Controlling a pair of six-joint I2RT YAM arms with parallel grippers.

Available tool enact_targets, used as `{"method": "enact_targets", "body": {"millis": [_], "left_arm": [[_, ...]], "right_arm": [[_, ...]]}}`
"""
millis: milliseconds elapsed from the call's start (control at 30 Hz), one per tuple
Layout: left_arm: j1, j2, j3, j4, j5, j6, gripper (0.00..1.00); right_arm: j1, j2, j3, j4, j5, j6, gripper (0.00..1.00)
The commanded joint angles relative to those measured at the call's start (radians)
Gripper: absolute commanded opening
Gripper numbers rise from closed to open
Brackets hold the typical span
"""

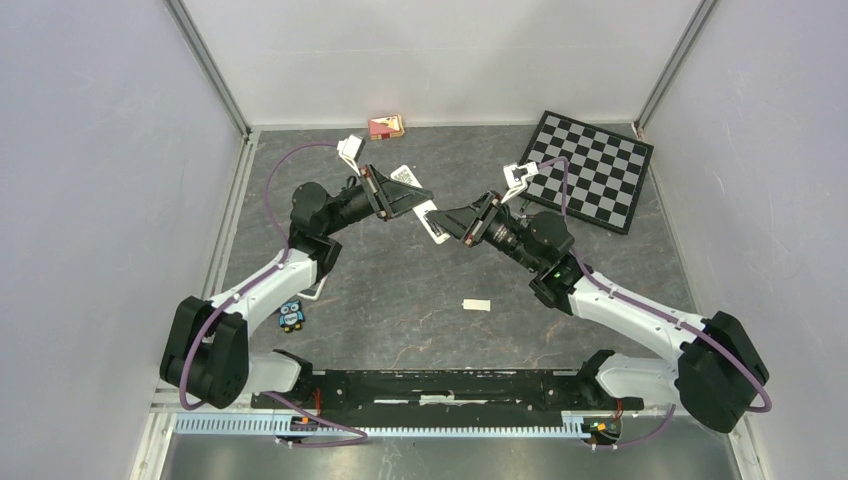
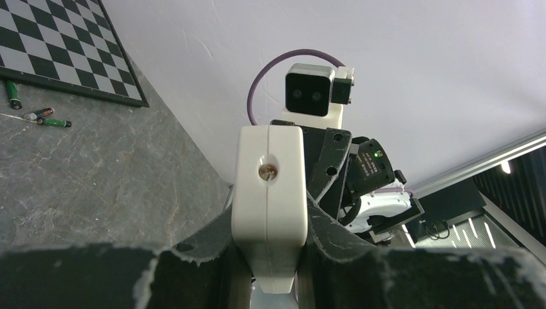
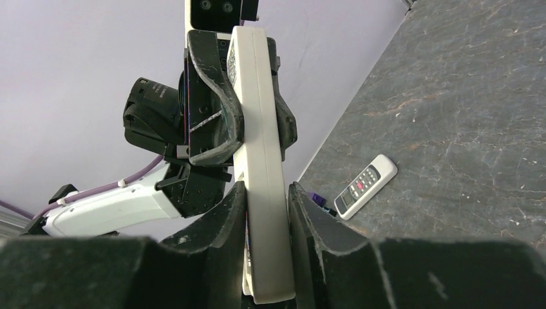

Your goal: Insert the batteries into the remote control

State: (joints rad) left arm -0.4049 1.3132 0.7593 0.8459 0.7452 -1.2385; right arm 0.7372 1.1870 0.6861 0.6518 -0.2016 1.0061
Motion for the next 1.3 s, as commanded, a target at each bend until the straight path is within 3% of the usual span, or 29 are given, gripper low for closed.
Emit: {"method": "enact_targets", "body": {"millis": [0,233,300,433,533,667,767,900,1000,1267], "left_arm": [[-0.002,-0.033,0.046,0.042,0.022,0.007,0.02],[-0.003,-0.017,0.065,0.050,0.028,-0.040,0.02],[-0.001,-0.013,0.073,0.035,0.035,-0.037,0.02],[0.003,-0.031,0.072,-0.126,0.034,0.078,0.02],[0.007,-0.058,0.069,-0.299,0.018,0.212,0.02],[0.009,-0.094,0.058,-0.484,-0.012,0.364,0.02],[0.009,-0.131,0.034,-0.555,-0.041,0.409,0.02],[0.010,-0.190,0.015,-0.606,-0.045,0.441,0.02],[0.011,-0.229,0.023,-0.667,-0.055,0.483,0.02],[0.009,-0.289,0.032,-0.742,-0.066,0.553,0.02]], "right_arm": [[0.001,0.022,0.013,-0.004,-0.040,-0.042,0.31],[0.000,0.010,0.030,-0.091,-0.016,-0.172,0.31],[0.001,0.003,0.071,-0.165,0.000,-0.239,0.41],[-0.009,-0.039,0.186,-0.327,0.027,-0.357,0.74],[-0.039,-0.071,0.257,-0.451,0.014,-0.423,0.84],[-0.097,-0.126,0.307,-0.642,0.051,-0.507,0.84],[-0.142,-0.142,0.327,-0.846,0.216,-0.596,0.83],[-0.198,-0.091,0.320,-0.988,0.435,-0.656,0.74],[-0.249,-0.010,0.289,-0.976,0.488,-0.673,0.68],[-0.370,0.306,0.337,-0.880,0.559,-0.692,0.64]]}}
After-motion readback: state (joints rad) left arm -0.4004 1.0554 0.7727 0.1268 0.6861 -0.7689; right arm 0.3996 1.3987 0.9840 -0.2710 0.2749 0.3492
